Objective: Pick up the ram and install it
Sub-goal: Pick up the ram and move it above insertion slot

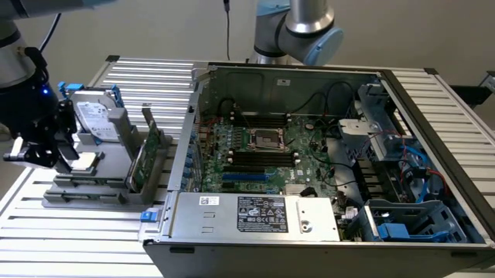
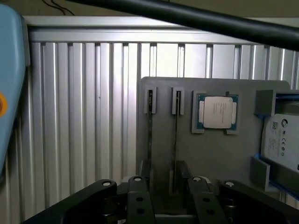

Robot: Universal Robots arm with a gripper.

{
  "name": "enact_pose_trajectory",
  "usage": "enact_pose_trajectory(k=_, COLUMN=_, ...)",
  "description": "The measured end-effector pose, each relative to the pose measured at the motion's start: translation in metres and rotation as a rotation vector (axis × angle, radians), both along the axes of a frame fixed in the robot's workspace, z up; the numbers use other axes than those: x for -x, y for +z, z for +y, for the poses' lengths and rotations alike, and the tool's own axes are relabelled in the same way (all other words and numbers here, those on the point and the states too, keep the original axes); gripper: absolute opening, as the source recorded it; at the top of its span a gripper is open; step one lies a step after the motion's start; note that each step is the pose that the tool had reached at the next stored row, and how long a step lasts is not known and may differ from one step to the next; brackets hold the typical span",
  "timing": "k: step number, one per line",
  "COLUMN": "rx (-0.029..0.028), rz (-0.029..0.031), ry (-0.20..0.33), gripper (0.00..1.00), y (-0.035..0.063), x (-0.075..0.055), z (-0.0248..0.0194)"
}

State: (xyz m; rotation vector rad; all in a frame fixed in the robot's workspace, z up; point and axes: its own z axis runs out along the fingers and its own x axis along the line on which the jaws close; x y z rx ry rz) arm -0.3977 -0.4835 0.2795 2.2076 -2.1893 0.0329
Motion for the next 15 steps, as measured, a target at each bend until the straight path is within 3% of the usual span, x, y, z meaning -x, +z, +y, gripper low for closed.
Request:
enact_pose_trajectory(k=4, rx=-0.0004, rz=0.0000, ry=0.000, gripper=0.36, y=-0.0073, x=0.000, z=-0.0143)
enact_pose_trajectory(k=7, rx=-0.0023, rz=-0.0001, ry=0.000, gripper=0.36, y=-0.0127, x=0.000, z=-0.0213)
enact_pose_trajectory(k=10, rx=-0.0054, rz=-0.0006, ry=0.000, gripper=0.36, y=-0.0184, x=-0.001, z=-0.0240)
enact_pose_trajectory(k=15, rx=-0.0077, rz=-0.0009, ry=0.000, gripper=0.36, y=-0.0264, x=-0.006, z=-0.0243)
